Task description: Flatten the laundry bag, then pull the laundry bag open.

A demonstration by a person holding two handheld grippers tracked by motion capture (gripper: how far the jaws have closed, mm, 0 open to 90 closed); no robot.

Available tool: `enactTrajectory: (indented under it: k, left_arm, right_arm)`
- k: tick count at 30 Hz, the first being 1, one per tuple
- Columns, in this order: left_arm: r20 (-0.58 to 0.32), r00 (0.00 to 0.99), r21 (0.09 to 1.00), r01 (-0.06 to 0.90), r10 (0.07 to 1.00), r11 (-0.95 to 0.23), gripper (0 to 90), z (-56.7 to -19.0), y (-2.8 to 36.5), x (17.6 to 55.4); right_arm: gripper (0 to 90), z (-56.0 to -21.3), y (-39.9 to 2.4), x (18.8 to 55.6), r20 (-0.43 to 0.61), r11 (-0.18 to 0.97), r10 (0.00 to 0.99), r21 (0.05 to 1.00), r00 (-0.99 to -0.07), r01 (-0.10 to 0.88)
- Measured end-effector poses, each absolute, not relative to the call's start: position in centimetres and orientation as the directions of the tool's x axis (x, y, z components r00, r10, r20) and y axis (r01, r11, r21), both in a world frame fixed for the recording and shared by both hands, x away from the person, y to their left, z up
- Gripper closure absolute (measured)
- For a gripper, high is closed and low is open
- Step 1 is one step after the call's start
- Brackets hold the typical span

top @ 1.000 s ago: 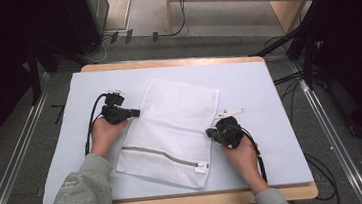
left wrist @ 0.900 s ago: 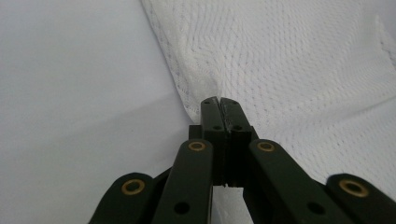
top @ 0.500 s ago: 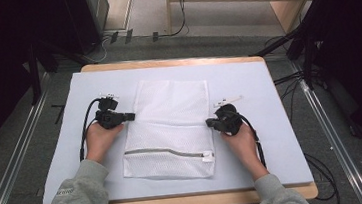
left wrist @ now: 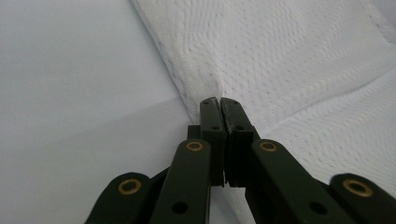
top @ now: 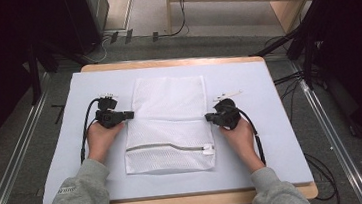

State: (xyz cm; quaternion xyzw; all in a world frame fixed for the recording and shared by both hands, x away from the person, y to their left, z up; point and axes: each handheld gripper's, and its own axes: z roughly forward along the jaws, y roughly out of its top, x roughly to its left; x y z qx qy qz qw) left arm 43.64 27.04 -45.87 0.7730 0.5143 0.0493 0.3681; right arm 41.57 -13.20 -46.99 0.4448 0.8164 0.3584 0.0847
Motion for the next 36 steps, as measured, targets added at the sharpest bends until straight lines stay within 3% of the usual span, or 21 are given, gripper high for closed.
enactTrajectory:
  k: [2,3,5,6,7,10,16,36]
  left_arm:
    - [-0.295,0.466,0.625,0.755,0.834,-0.201,87.1,-45.9,27.2,43.8]
    - [-0.297,0.474,0.628,0.751,0.829,-0.204,82.1,-45.8,27.3,43.8]
    - [-0.295,0.480,0.629,0.748,0.826,-0.211,75.4,-45.7,27.4,43.8]
    - [-0.295,0.480,0.629,0.748,0.826,-0.211,71.8,-45.7,27.4,43.8]
    - [-0.310,0.488,0.622,0.753,0.816,-0.214,67.9,-45.6,27.5,43.8]
    - [-0.331,0.488,0.611,0.763,0.807,-0.211,58.9,-45.5,27.7,43.7]
    - [-0.356,0.515,0.616,0.757,0.780,-0.219,49.0,-44.4,28.1,43.0]
    - [-0.352,0.572,0.643,0.723,0.741,-0.253,39.8,-42.5,27.2,41.0]
  right_arm:
    - [88.8,-47.0,-13.2,41.3,0.169,0.352,0.789,0.664,-0.591,0.659]
    - [87.0,-47.1,-13.5,41.3,0.178,0.339,0.791,0.669,-0.585,0.662]
    - [78.6,-47.1,-13.7,41.2,0.201,0.320,0.793,0.666,-0.575,0.674]
    - [78.6,-47.1,-13.7,41.2,0.201,0.320,0.793,0.666,-0.575,0.674]
    - [70.5,-47.1,-14.1,41.2,0.198,0.316,0.797,0.669,-0.571,0.672]
    - [63.4,-47.0,-14.7,40.9,0.196,0.313,0.797,0.675,-0.571,0.668]
    - [53.6,-46.3,-15.9,39.7,0.245,0.267,0.786,0.694,-0.568,0.669]
    - [48.5,-45.5,-17.2,35.8,0.253,0.278,0.741,0.728,-0.622,0.627]
